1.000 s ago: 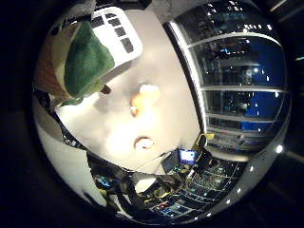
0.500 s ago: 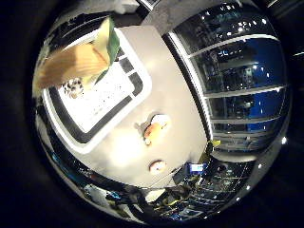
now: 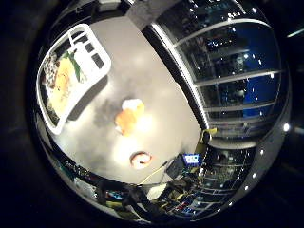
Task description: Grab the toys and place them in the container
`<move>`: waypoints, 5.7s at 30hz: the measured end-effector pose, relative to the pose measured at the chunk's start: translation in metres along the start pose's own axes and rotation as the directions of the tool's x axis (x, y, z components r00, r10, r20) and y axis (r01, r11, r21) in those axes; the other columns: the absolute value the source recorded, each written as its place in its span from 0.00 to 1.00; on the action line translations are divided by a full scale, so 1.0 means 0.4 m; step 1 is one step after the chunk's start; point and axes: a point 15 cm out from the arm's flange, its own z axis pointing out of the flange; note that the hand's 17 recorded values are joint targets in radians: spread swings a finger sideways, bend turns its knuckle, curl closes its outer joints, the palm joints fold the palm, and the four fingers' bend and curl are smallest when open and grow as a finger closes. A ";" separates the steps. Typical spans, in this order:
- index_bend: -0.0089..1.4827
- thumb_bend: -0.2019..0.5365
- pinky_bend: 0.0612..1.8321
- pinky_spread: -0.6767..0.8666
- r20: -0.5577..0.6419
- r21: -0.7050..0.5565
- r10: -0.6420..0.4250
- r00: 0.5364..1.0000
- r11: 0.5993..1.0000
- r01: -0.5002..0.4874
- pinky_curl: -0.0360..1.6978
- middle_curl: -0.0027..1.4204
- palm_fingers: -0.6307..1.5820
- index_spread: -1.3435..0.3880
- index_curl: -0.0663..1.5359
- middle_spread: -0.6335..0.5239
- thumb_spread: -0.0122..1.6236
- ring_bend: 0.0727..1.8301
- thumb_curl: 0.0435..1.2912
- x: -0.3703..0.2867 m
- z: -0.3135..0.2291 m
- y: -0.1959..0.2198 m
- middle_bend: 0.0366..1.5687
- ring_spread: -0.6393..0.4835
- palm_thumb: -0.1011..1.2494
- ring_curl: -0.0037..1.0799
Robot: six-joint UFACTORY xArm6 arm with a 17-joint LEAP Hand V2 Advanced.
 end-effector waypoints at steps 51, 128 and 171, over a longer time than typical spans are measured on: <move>0.11 0.22 0.22 0.72 0.016 -0.483 0.147 0.989 0.867 -0.122 0.20 0.20 0.29 0.55 0.23 0.60 0.54 0.09 0.26 0.315 0.664 0.863 0.09 0.72 0.61 0.23; 0.17 0.23 0.33 0.62 0.219 0.013 -0.118 0.969 0.993 0.118 0.40 0.37 0.28 0.48 0.39 0.45 0.57 0.31 0.23 -0.478 0.008 -0.071 0.23 0.51 0.59 0.35; 0.13 0.21 0.15 0.71 0.087 -0.279 0.177 0.980 0.949 -0.146 0.20 0.24 0.40 0.54 0.23 0.52 0.58 0.12 0.21 0.108 0.268 0.350 0.11 0.61 0.50 0.21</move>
